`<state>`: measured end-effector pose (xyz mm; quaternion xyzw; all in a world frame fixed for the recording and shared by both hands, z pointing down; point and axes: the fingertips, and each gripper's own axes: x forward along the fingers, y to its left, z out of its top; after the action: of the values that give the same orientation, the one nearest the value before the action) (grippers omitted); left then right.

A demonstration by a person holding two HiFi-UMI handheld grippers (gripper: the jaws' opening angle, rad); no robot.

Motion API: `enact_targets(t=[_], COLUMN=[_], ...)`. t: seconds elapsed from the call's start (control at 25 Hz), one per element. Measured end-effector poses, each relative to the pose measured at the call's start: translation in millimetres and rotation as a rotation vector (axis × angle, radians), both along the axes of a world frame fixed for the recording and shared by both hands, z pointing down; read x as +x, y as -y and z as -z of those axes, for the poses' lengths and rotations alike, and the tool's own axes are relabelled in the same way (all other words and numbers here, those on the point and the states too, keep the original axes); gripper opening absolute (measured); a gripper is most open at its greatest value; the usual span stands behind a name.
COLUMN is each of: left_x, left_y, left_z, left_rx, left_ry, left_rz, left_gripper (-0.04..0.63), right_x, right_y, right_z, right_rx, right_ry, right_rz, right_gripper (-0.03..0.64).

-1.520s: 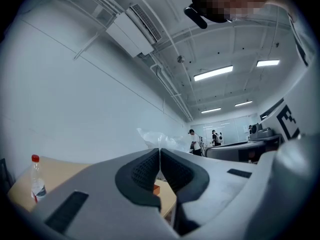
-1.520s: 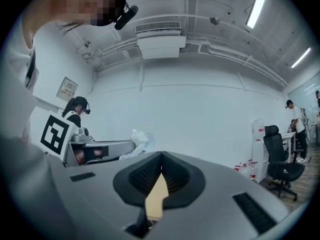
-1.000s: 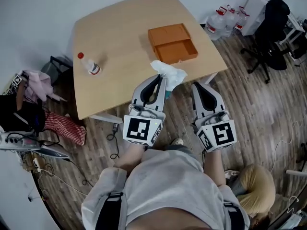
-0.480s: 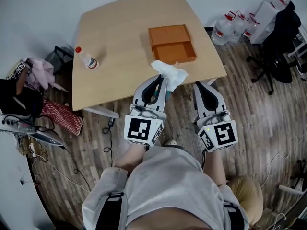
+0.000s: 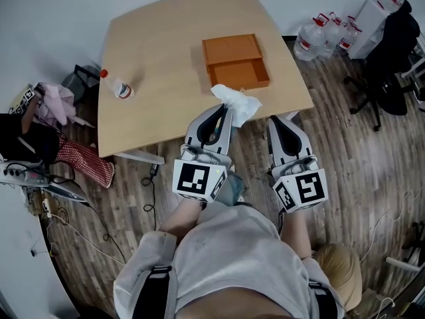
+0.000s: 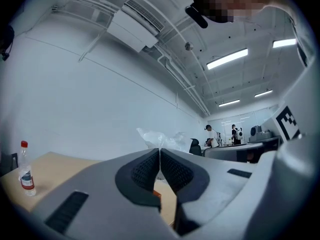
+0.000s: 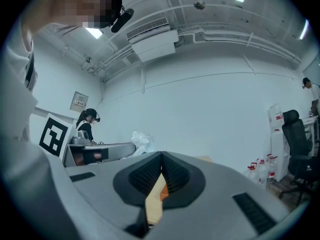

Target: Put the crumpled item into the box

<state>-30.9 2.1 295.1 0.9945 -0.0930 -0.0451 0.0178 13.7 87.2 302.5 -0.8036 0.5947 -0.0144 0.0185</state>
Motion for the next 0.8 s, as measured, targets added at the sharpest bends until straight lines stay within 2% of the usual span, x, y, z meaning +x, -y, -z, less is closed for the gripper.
enact_targets(t=[0.8], left_x=[82], left_y=[74], left_z=[3], left_rx=[0.011], left_ry=[-0.019], left_rz=[0.002], left_gripper=[0.018], right_x=[82], right_y=[73], right_z=[5], right_rx=[0.001], right_ry=[-0.018], right_rz=[0.0], right_gripper=[0.011])
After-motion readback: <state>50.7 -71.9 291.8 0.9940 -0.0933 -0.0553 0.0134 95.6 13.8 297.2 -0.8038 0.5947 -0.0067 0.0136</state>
